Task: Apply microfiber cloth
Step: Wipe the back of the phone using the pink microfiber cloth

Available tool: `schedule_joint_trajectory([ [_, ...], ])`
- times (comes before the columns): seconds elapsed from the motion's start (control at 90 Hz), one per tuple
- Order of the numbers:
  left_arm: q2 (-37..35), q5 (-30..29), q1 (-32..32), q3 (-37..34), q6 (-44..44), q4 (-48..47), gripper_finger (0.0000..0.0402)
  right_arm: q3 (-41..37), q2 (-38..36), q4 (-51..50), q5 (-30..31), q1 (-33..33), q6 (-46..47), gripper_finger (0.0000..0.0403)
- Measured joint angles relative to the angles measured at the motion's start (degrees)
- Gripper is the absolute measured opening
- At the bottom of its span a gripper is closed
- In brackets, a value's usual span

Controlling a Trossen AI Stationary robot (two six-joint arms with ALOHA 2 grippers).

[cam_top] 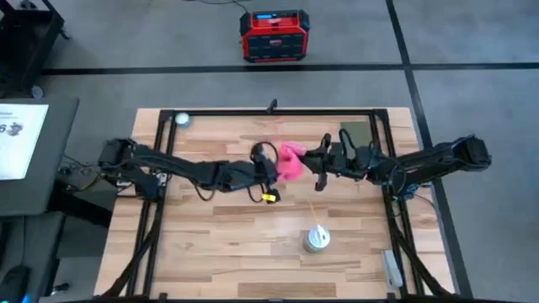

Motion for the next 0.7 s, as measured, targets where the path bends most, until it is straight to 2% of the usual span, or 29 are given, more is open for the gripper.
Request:
schedule_joint_trajectory([
  [0.211,2.2,-0.7,-0.7,-1.0,0.4,3.0,0.0,0.1,0.0,0.7,-0.2,0.2,-0.1,0.0012],
  [0.411,-2.7,-0.7,1.1,1.0,8.2,4.3,0.0,0.2,-0.1,0.6,0.6,0.4,0.5,0.0012],
  [0.7,-8.1,-0.7,4.0,5.4,15.1,-1.0,0.0,0.2,-0.1,0.0,1.2,0.4,1.8,0.0012],
])
